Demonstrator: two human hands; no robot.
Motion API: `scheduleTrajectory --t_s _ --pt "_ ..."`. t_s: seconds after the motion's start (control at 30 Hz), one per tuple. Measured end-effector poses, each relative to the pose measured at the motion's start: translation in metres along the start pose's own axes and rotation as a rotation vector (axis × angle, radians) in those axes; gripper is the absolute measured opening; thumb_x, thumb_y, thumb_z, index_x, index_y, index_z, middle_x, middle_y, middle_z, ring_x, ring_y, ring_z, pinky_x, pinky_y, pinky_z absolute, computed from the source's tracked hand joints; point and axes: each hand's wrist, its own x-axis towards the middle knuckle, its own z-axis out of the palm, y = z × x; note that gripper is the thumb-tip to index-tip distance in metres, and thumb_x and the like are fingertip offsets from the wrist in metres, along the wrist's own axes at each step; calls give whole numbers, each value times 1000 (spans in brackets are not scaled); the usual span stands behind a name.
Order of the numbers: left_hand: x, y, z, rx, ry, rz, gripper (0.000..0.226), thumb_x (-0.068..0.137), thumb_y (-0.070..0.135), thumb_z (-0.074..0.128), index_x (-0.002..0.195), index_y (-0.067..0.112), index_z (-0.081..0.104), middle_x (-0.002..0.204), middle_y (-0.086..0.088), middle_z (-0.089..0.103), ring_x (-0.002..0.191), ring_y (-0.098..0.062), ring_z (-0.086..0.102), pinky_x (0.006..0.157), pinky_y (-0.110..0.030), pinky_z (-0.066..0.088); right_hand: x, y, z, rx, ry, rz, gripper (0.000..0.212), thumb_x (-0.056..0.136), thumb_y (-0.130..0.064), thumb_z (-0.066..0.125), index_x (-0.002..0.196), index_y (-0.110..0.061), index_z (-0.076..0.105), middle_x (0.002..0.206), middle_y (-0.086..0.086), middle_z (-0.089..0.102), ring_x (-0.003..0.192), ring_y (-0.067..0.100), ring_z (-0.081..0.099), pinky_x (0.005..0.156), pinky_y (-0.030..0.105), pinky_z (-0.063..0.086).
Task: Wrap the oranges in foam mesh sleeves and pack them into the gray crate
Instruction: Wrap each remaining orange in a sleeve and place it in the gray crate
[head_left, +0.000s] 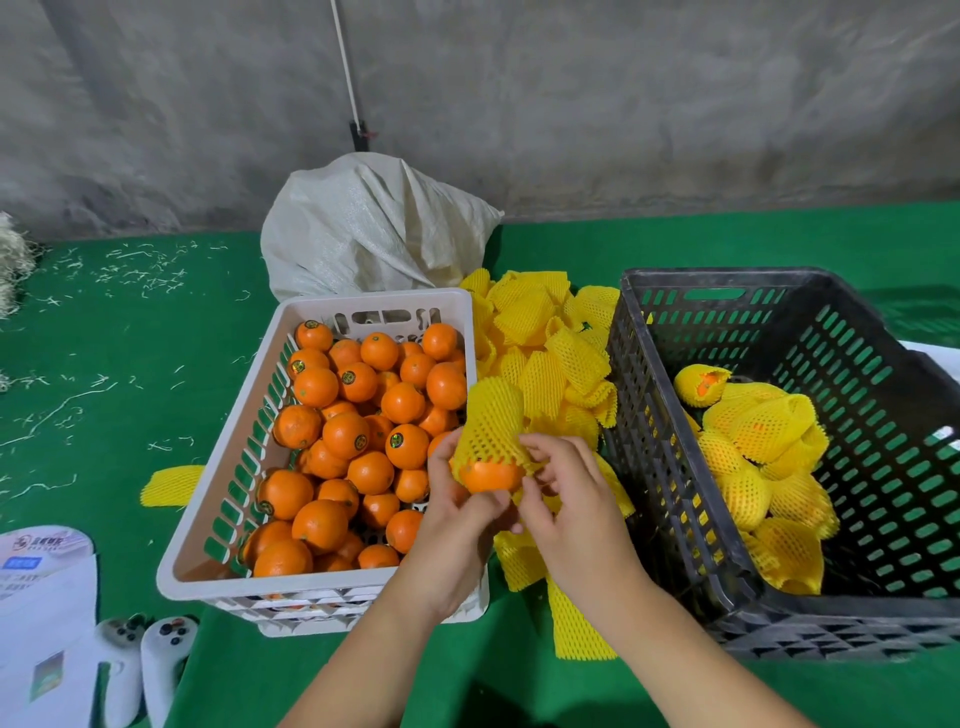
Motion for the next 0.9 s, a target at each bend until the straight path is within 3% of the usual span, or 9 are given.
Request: scheduleTrajectory --t_s 0.1,0.2,0.3,0.43,0.57,0.63,0.77,0.83,0.9 --pt "-2 -5 1 178 1 44 68 85 28 80 144 40 50 114 -8 70 88 -23 64 66 -32 54 4 8 -5 31 63 39 27 97 -5 63 122 -16 67 110 -7 58 98 11 60 84 42 55" --pt "-2 -7 4 261 85 69 55 85 44 83 134 42 59 104 -4 70 72 -18 61 59 -29 54 8 9 -13 58 120 55 17 96 -4 62 106 -15 70 100 -7 59 93 7 60 79 33 53" --pt "-2 -6 8 259 136 96 56 81 51 86 129 38 61 105 -3 73 79 -18 67 63 -30 56 8 4 -14 59 151 13 14 95 -14 52 102 -15 63 101 -7 53 96 7 57 78 21 46" --pt "-3 -6 13 271 195 110 66 76 48 88 130 25 57 110 -7 73 92 -16 71 75 -25 57 2 -1 -8 105 145 -70 14 94 -19 46 103 -18 56 104 -7 54 103 12 57 86 25 48" --pt "-7 -1 12 260 119 91 70 79 48 90 130 22 50 116 -8 72 105 -24 72 85 -31 60 -1 -2 -6 128 95 14 24 96 -35 54 119 -33 55 113 -19 52 108 12 57 85 20 49" --pt "-8 1 9 265 41 96 62 84 37 88 131 31 49 125 -8 69 112 -28 70 88 -38 61 -1 -1 -7 106 70 -4 30 98 -34 54 127 -29 60 118 -20 49 114 9 55 88 14 47" --pt "-5 -3 5 314 -17 111 63 86 17 85 137 30 49 128 -11 64 112 -36 66 99 -64 56 9 -1 -17 24 94 -41 25 100 -18 52 117 -12 70 114 -6 55 106 6 57 87 31 53" --pt "-6 -4 10 280 34 148 56 85 20 85 129 29 52 117 -10 67 102 -30 67 91 -59 61 10 -4 -21 -25 86 -141 25 101 -19 51 113 -8 70 111 -1 57 101 13 59 84 35 53" --pt "-6 -5 15 226 108 195 50 82 22 85 120 28 52 103 -5 69 92 -19 68 80 -39 63 8 -10 -21 -64 49 -260 24 101 -20 52 112 -7 69 109 2 57 99 18 60 81 37 54"
